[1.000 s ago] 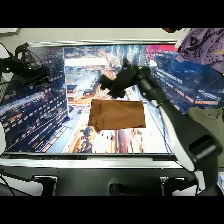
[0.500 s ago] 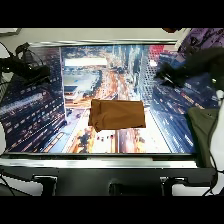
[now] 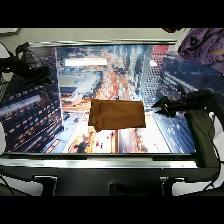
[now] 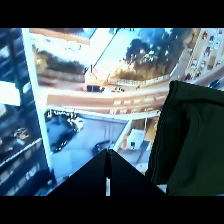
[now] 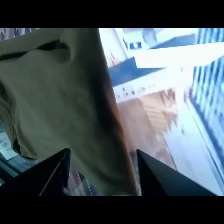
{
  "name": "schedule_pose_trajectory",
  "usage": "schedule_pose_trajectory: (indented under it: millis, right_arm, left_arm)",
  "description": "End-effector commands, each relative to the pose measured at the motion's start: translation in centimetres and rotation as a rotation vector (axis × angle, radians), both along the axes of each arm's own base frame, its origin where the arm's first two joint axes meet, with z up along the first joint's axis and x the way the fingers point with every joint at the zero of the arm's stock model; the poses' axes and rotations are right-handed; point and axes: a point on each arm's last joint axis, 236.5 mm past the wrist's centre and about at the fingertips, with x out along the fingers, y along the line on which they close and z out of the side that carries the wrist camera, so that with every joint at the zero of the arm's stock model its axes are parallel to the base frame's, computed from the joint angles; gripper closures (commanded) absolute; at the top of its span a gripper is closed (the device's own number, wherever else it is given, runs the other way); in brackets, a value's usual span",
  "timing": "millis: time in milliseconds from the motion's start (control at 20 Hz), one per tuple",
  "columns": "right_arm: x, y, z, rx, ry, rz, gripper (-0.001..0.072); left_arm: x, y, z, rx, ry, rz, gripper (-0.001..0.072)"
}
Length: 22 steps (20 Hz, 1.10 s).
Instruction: Fold the clothes and pants, and hang the long-sleeved shirts on hangers.
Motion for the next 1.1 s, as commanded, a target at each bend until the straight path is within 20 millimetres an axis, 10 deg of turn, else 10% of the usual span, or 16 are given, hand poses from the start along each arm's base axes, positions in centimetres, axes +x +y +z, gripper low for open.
schedule_pose_trajectory:
  millis: [0,150,400,1050]
  right_arm:
    - [-0.5,2.9,-3.4,0.056,0.009,0.033,0.0239]
    - [-0.5,5.3,-5.1,0.061,0.028,0.059,0.0249]
    - [0.3,7.0,-3.7,0.079,-0.007,0.088,0.0682]
    - [13.6,-5.0,12.1,-0.142,-0.282,-0.253,0.0684]
  left_arm:
    - [0.1,0.0,0.0,0.002,-0.003,-0.005,0.0689]
    - [0.2,0.0,0.0,0.001,-0.010,-0.004,0.0689]
    - [0.2,0.0,0.0,0.001,-0.010,-0.004,0.0689]
    - [0.1,-0.7,0.0,0.000,-0.009,-0.018,0.0688]
